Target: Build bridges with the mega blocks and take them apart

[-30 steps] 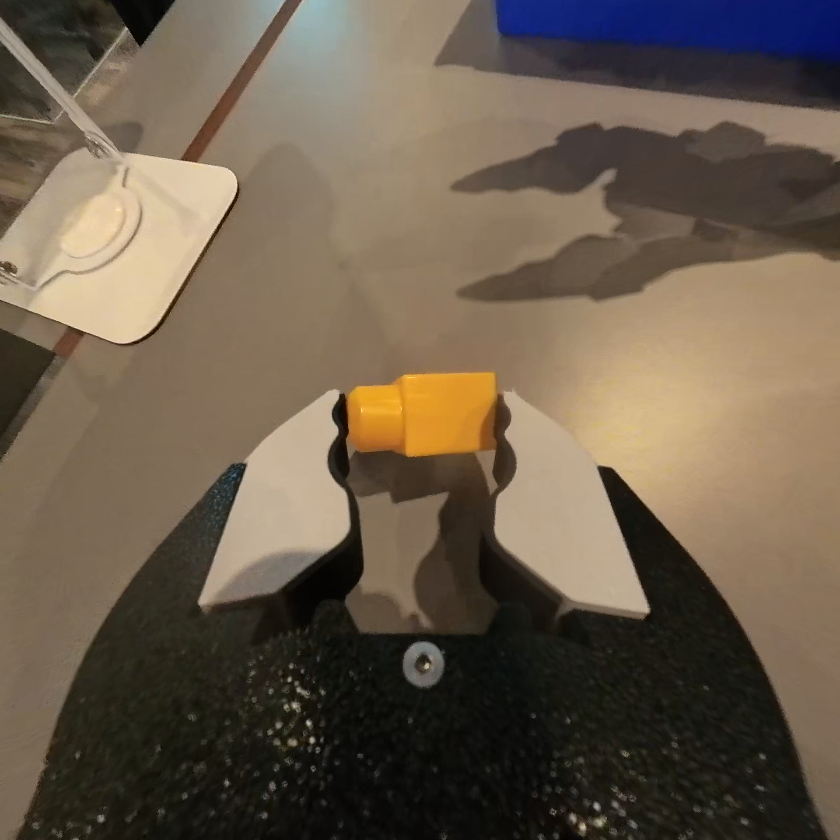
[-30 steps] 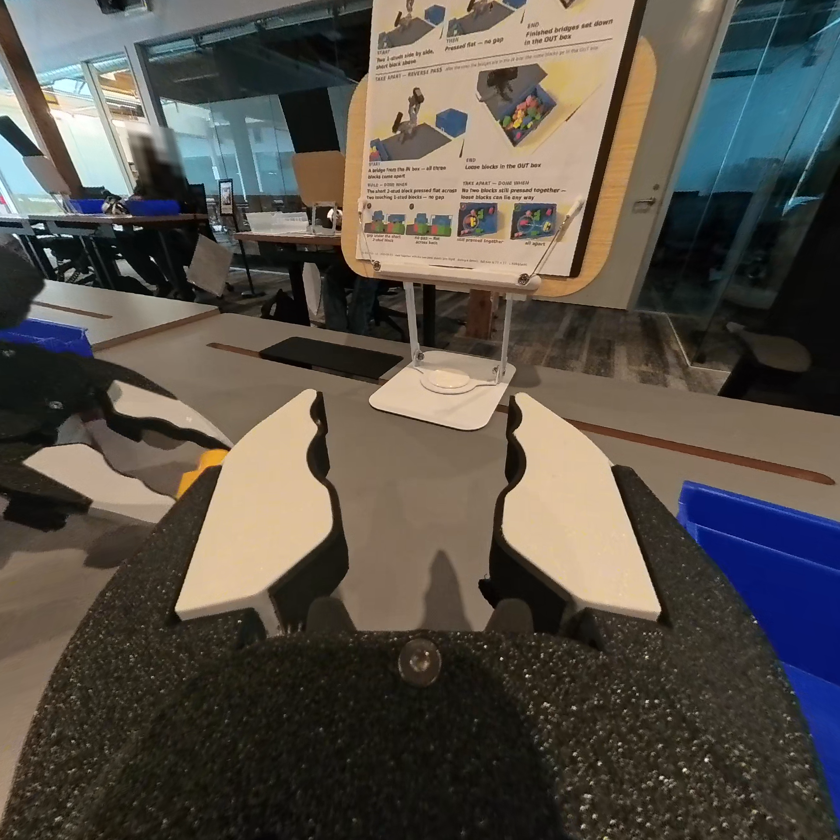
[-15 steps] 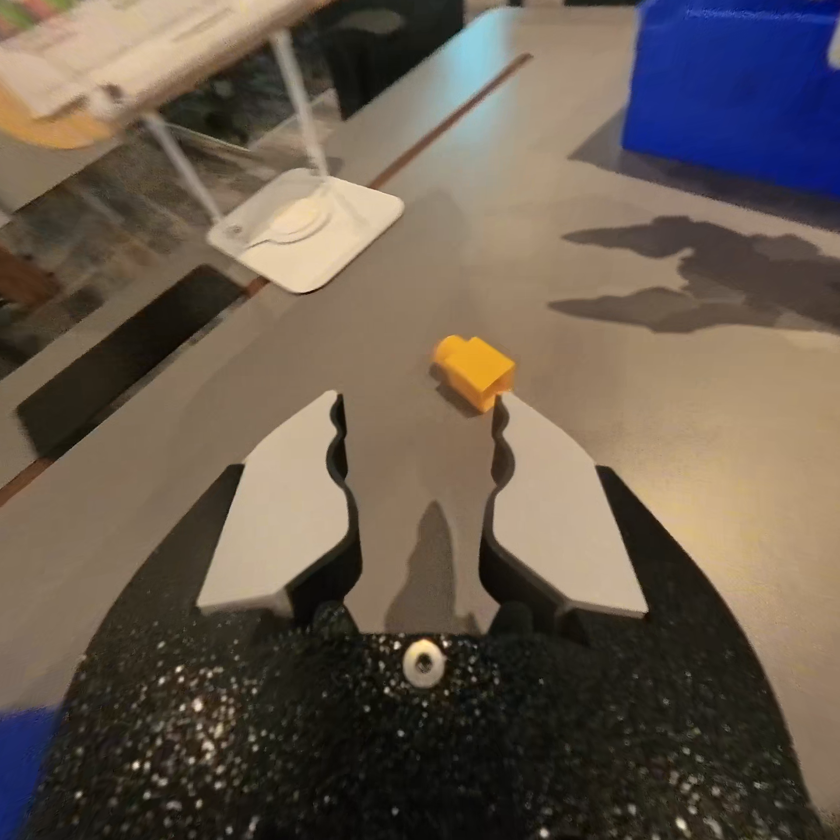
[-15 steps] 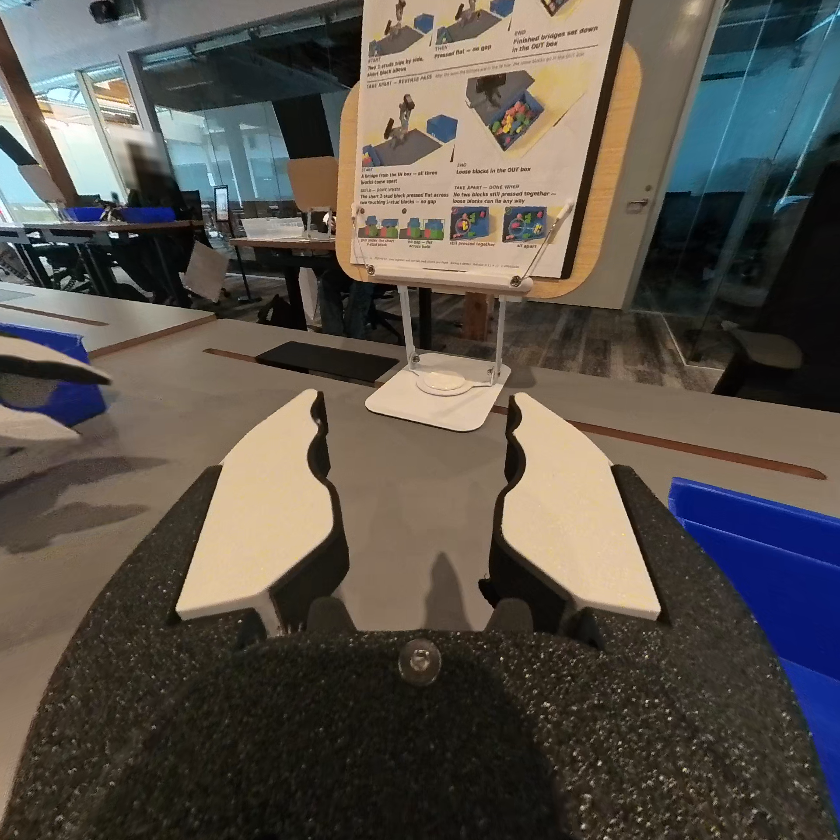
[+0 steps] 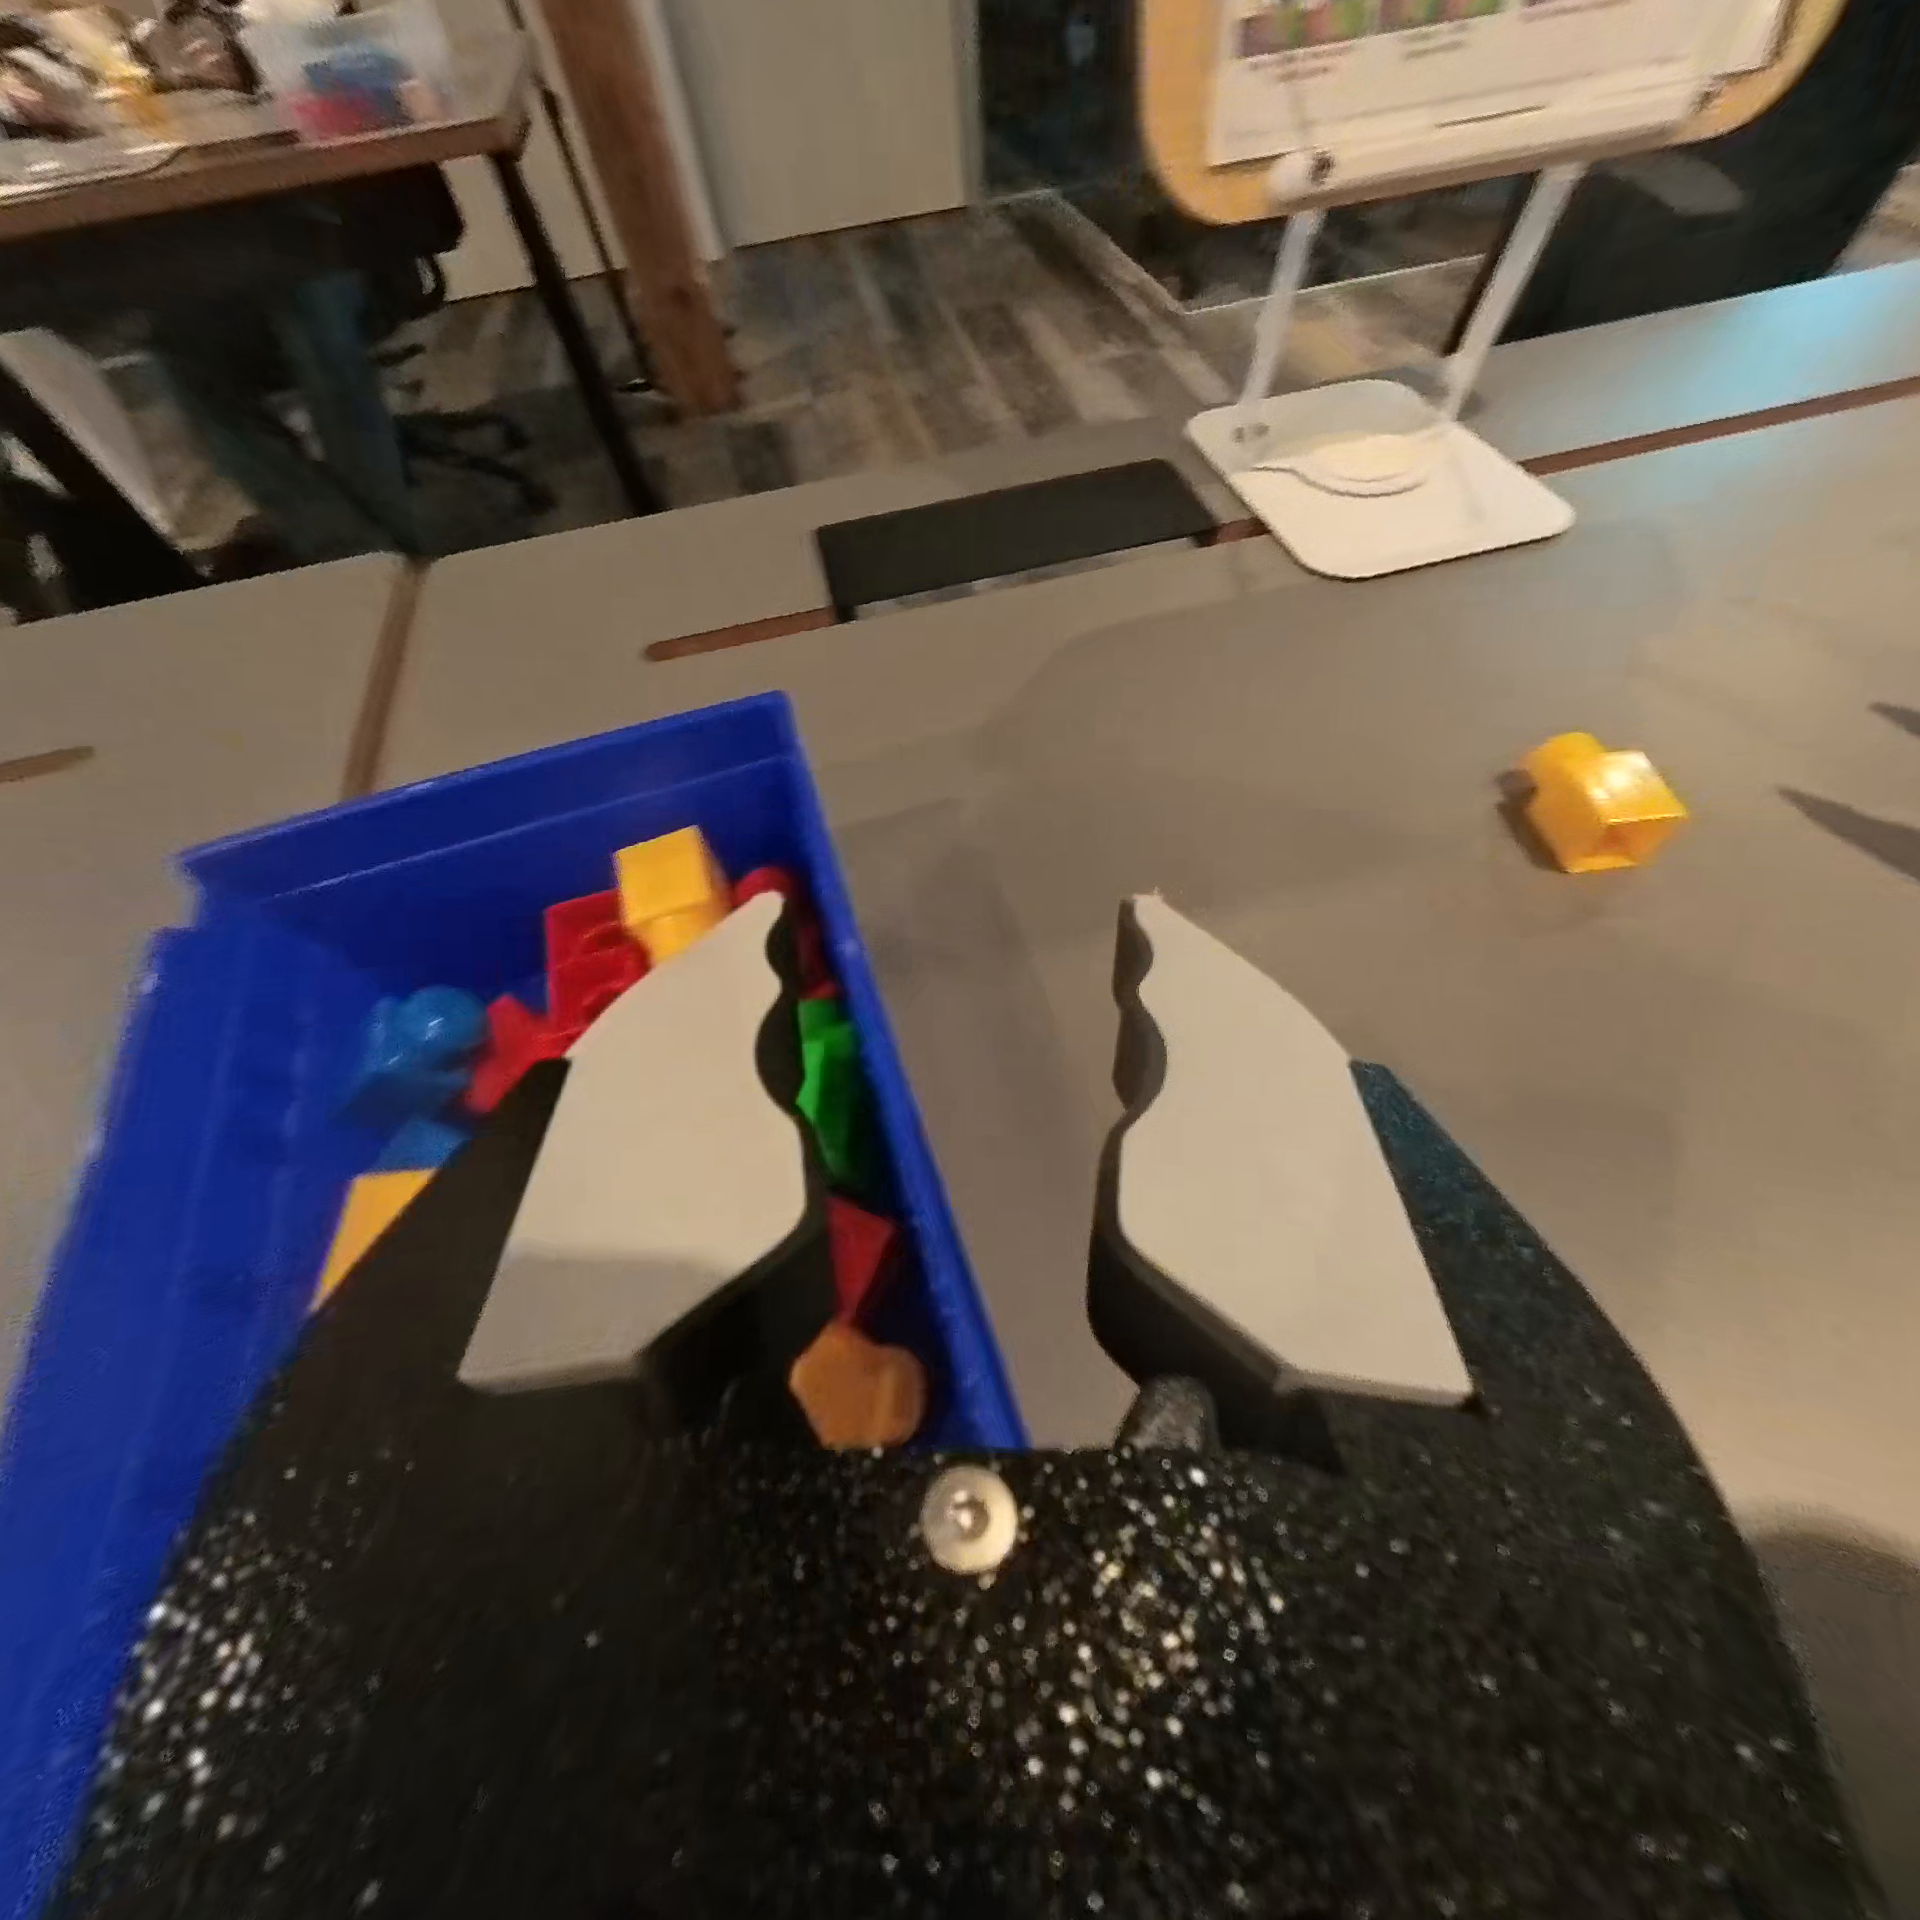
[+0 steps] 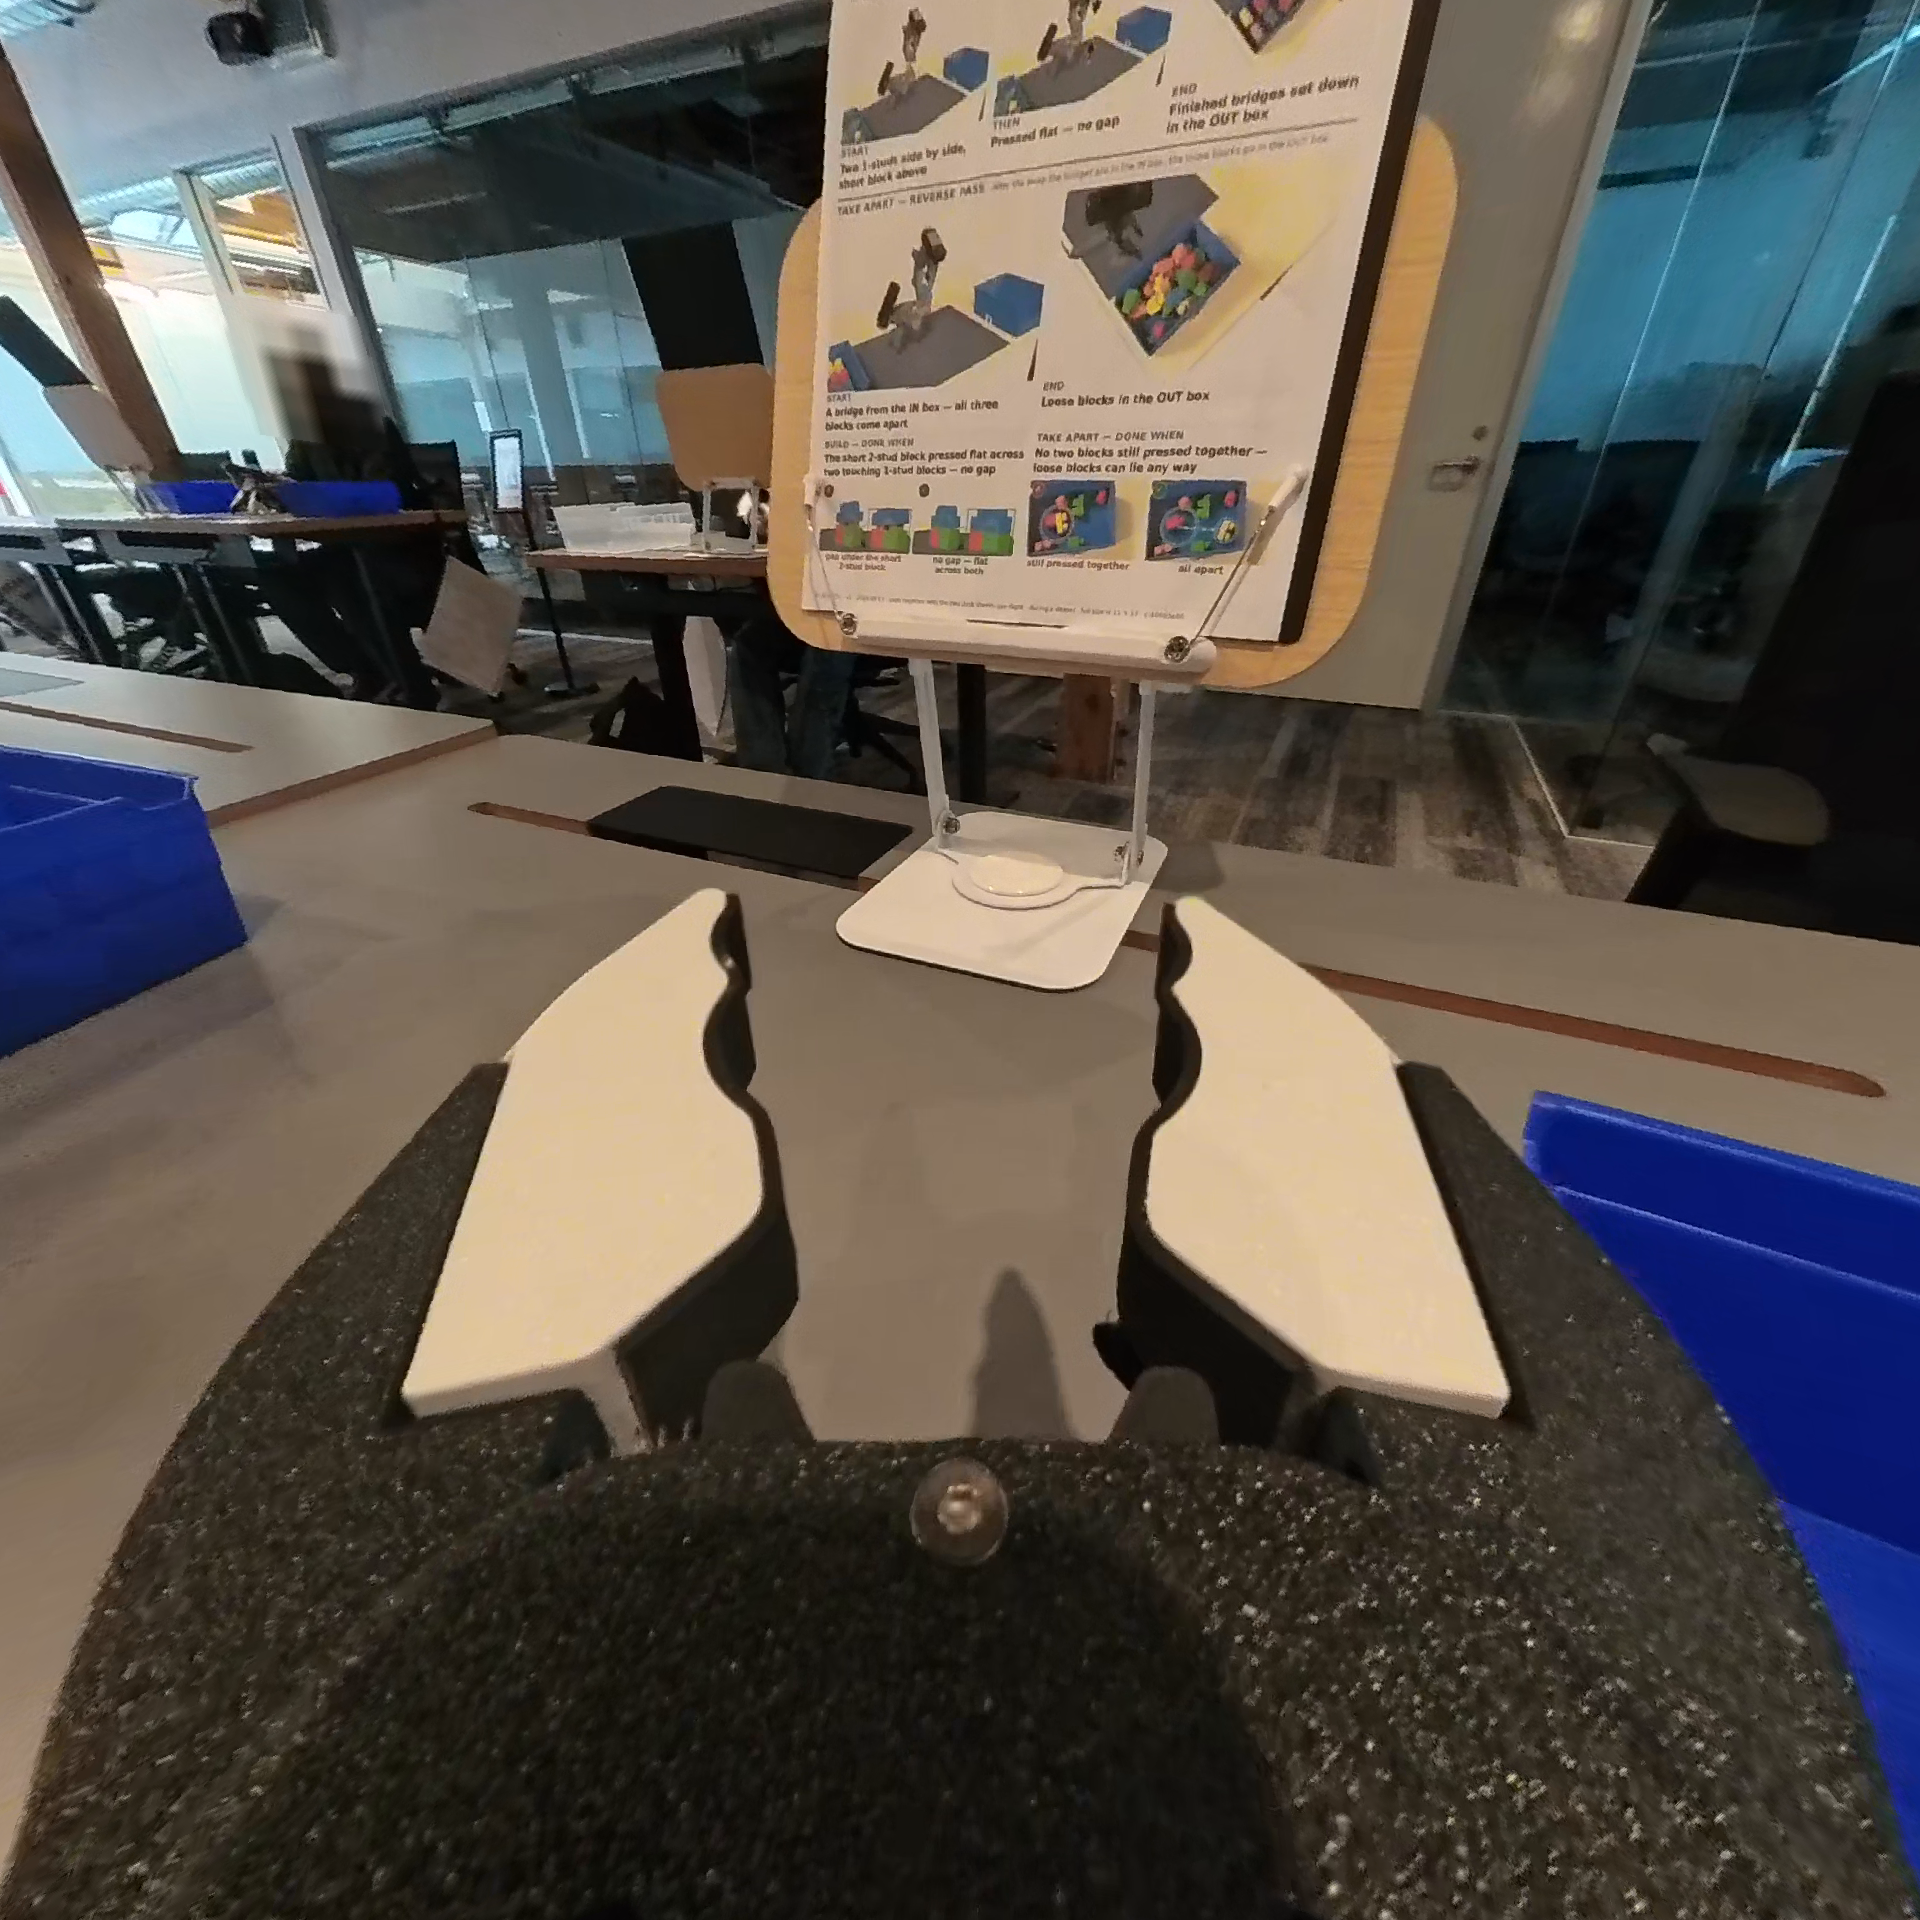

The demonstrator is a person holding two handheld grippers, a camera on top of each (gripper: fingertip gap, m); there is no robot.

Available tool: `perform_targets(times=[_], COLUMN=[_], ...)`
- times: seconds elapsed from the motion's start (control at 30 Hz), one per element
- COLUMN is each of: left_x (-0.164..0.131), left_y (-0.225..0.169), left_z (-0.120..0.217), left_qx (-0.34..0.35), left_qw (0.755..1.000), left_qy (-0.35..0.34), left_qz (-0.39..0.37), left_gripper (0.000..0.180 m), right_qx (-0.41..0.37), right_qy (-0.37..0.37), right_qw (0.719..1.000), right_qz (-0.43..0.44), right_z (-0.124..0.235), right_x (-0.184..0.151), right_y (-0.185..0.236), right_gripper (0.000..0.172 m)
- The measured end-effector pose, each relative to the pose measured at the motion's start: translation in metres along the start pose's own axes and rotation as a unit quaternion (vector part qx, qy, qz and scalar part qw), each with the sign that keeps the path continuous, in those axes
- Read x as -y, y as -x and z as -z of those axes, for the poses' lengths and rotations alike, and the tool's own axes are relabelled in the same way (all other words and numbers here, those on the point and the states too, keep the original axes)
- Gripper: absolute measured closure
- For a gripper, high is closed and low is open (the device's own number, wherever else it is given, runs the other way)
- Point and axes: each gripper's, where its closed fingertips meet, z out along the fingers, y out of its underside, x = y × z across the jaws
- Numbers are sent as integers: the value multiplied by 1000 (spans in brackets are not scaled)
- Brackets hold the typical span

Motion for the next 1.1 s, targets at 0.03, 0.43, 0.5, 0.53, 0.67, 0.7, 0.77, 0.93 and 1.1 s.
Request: perform_targets(times=[0.03,0.43,0.5,0.53,0.67,0.7,0.77,0.93,1.1], left_x=[-2,-63,-73,-77,-89,-91,-100,-116,-131], left_y=[12,103,105,106,95,92,88,74,68], left_z=[3,-13,-18,-20,-19,-17,-10,-2,-3], left_qx=[15,32,25,25,-11,-13,-10,-6,7], left_qw=[1000,986,981,978,968,966,957,944,920], left_qy=[5,163,194,206,249,259,289,329,389], left_qz=[1,16,-1,-12,-6,-3,0,25,43], left_gripper=[123,133,134,136,140,140,139,145,119], right_qx=[1,7,6,6,7,7,6,9,11], right_qy=[2,0,1,2,4,5,5,5,3], right_qw=[1000,1000,1000,1000,1000,1000,1000,1000,1000], right_qz=[-3,6,5,4,2,2,4,5,10], right_z=[0,-1,-1,-1,-2,-2,-2,-2,-2], right_x=[-1,1,0,0,-2,-2,-2,-2,0], right_y=[0,5,5,4,4,4,4,6,9], right_gripper=[97,97,97,97,97,97,97,97,97])
